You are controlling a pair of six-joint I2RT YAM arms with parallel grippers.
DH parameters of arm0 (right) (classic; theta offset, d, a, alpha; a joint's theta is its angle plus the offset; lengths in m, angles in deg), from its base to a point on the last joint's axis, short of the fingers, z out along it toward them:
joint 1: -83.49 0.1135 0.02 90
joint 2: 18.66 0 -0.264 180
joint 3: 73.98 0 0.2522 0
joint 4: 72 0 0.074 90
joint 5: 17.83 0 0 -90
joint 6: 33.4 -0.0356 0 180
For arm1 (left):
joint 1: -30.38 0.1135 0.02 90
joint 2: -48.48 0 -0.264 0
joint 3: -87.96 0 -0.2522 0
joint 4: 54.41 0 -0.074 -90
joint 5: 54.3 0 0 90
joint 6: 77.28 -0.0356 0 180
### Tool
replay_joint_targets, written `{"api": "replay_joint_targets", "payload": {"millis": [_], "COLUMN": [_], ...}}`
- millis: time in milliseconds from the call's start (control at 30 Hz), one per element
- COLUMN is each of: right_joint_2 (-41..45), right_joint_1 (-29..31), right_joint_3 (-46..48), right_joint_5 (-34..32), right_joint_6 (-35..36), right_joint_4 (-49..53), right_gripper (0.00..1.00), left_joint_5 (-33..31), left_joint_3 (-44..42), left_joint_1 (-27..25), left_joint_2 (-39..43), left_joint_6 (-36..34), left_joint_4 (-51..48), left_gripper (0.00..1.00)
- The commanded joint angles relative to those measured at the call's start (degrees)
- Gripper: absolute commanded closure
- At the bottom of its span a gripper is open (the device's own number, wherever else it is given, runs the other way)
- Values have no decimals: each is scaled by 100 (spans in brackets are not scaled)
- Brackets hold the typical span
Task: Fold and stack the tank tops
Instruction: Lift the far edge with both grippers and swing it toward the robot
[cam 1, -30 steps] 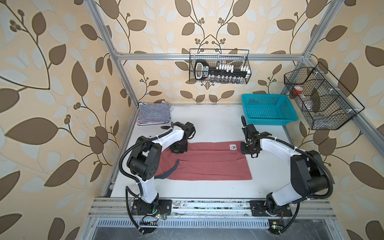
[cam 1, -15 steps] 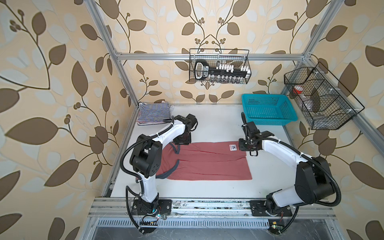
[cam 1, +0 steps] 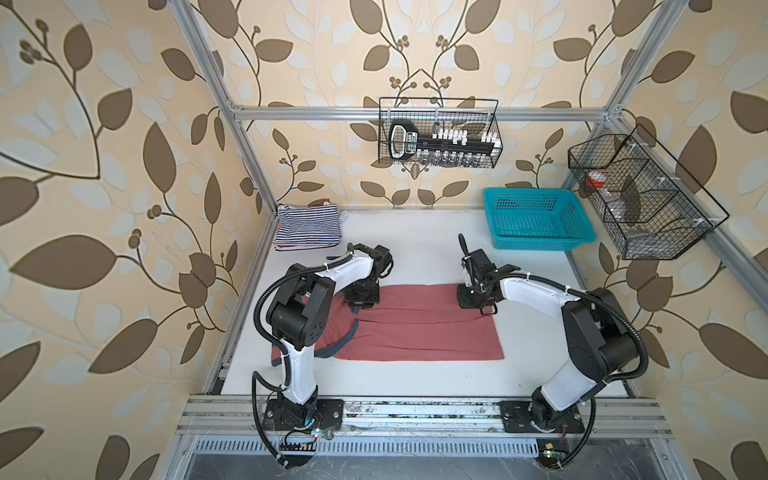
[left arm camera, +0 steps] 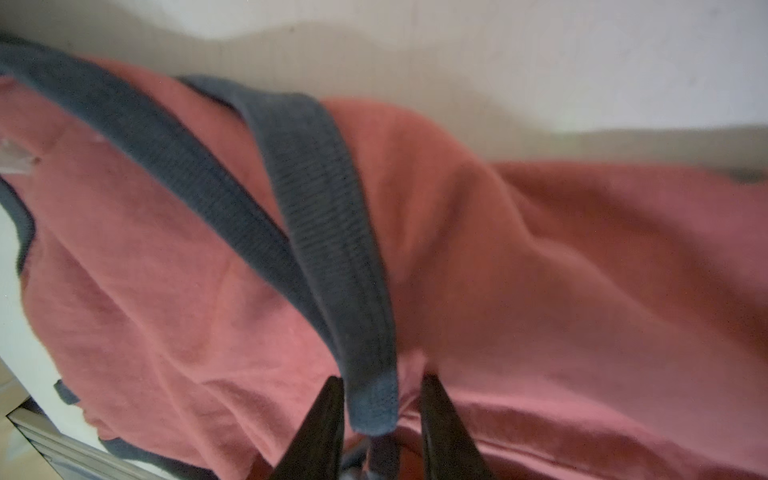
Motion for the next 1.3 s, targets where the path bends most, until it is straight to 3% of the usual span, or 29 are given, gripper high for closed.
{"api": "replay_joint_targets", "payload": {"millis": [0, 200, 500, 667, 900, 1100, 1267], "right_joint_2": [119, 234, 720, 306, -467, -497, -251], "right_joint_1": [32, 38, 42, 112, 177, 305, 413], "right_joint_3": [346, 649, 94, -458, -639, -291, 196], "right_joint_5": [170, 190, 155, 243, 318, -21, -374], "right_joint_6": [-92, -139, -50, 174, 242, 186, -100], "right_joint_4": [-133, -147, 181, 324, 115, 64, 257], "right_gripper": [85, 87, 86, 86, 88, 87, 86], "left_joint_5": [44, -124, -236, -236, -64, -136, 233], "left_joint_3": [-219, -422, 929, 1269, 993, 1018, 1296], "left_joint_1": [-68, -70, -70, -65, -66, -68, -75], "left_joint_2": [444, 603, 717, 217, -428, -1076, -1587], "left_joint_6": [191, 243, 142, 80, 114, 69, 54], "left_joint_4": [-111, -298, -784, -919, -558, -463, -278], "left_gripper": [68, 69, 67, 69, 77, 84, 91]}}
